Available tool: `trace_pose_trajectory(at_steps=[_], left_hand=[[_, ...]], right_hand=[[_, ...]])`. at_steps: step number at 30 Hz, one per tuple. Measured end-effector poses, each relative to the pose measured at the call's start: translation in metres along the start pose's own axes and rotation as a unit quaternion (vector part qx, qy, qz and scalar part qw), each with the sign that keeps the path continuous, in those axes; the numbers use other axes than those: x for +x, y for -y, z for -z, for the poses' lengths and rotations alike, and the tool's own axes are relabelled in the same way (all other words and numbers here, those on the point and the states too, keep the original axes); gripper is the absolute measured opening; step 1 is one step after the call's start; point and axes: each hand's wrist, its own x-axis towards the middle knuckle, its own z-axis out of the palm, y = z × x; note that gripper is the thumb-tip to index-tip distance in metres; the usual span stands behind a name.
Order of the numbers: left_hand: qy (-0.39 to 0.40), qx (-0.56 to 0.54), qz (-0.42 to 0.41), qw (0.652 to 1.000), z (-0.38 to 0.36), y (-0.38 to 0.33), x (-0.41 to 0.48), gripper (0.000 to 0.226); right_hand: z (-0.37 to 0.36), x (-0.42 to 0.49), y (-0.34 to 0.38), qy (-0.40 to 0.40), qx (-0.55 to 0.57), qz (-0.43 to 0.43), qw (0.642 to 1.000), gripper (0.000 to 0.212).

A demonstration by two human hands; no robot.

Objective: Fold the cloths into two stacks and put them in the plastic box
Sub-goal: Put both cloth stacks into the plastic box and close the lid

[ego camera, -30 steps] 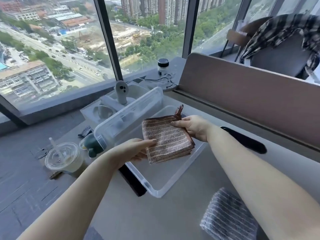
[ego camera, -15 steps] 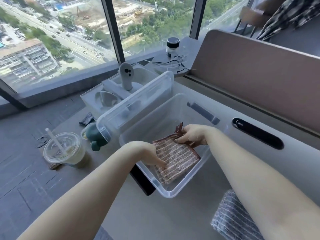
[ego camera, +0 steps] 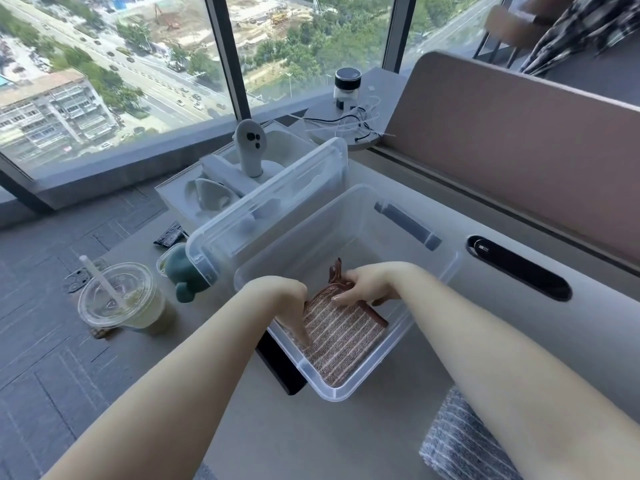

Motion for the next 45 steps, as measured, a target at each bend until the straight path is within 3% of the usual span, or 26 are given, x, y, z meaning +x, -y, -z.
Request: trace_pose_trajectory(at_steps=[3, 6, 8, 17, 19, 22, 24, 26, 28, 31, 34, 36, 39, 41, 43, 45], left_hand=[[0.020, 0.025, -0.007, 0.999, 0.001, 0.001, 0.002, 0.064], [0.038, 0.037, -0.010, 0.999, 0.003, 0.004, 0.006, 0.056], [0.044, 0.039, -0.008, 0.998, 0.005, 0.006, 0.012, 0.049], [0.001, 0.069, 0.064, 0.996, -0.008, 0.004, 0.027, 0.036], [-0.041, 0.059, 0.072, 0.995, 0.005, 0.000, 0.013, 0.035], [-0.210, 0.000, 0.071, 0.975, 0.027, -0.020, -0.010, 0.031], [-0.310, -0.081, 0.033, 0.947, 0.038, -0.049, -0.026, 0.027], [-0.341, -0.170, -0.040, 0.924, 0.042, -0.088, -0.042, 0.029], [-0.306, -0.234, -0.103, 0.917, 0.036, -0.127, -0.053, 0.029], [-0.195, -0.247, -0.127, 0.941, 0.009, -0.177, -0.055, 0.047], [-0.101, -0.201, -0.072, 0.972, -0.030, -0.207, -0.043, 0.076], [-0.057, -0.229, -0.019, 0.972, -0.059, -0.213, -0.031, 0.095], [0.003, -0.384, 0.014, 0.923, -0.094, -0.220, -0.019, 0.099], [0.012, -0.464, 0.022, 0.886, -0.110, -0.223, -0.016, 0.092], [0.021, -0.500, 0.015, 0.866, -0.119, -0.226, -0.016, 0.080], [0.035, -0.518, 0.009, 0.854, -0.125, -0.230, -0.017, 0.075]], right_hand=[[0.009, -0.015, 0.001, -0.006, -0.129, -0.025, 0.991, 0.071], [0.013, -0.021, -0.004, 0.044, -0.186, -0.048, 0.980, 0.046], [0.009, -0.018, -0.006, 0.050, -0.201, -0.048, 0.977, 0.041], [-0.005, -0.026, -0.003, -0.067, -0.304, -0.058, 0.948, 0.061], [-0.001, -0.039, -0.009, -0.123, -0.259, -0.030, 0.958, 0.065], [0.004, -0.073, -0.022, -0.202, -0.137, 0.057, 0.968, 0.053], [0.004, -0.100, -0.038, -0.252, -0.053, 0.108, 0.960, 0.045], [0.001, -0.124, -0.063, -0.317, -0.003, 0.128, 0.940, 0.039], [-0.006, -0.145, -0.095, -0.366, 0.030, 0.120, 0.922, 0.035], [-0.029, -0.178, -0.151, -0.371, 0.076, 0.071, 0.923, 0.036], [-0.063, -0.195, -0.208, -0.335, 0.107, -0.011, 0.936, 0.042], [-0.089, -0.196, -0.239, -0.319, 0.129, -0.054, 0.937, 0.040], [-0.130, -0.194, -0.270, -0.283, 0.181, -0.073, 0.939, 0.047], [-0.154, -0.197, -0.275, -0.241, 0.276, -0.057, 0.929, 0.060], [-0.171, -0.198, -0.276, -0.195, 0.367, -0.045, 0.908, 0.068], [-0.181, -0.194, -0.280, -0.186, 0.393, -0.041, 0.899, 0.090]])
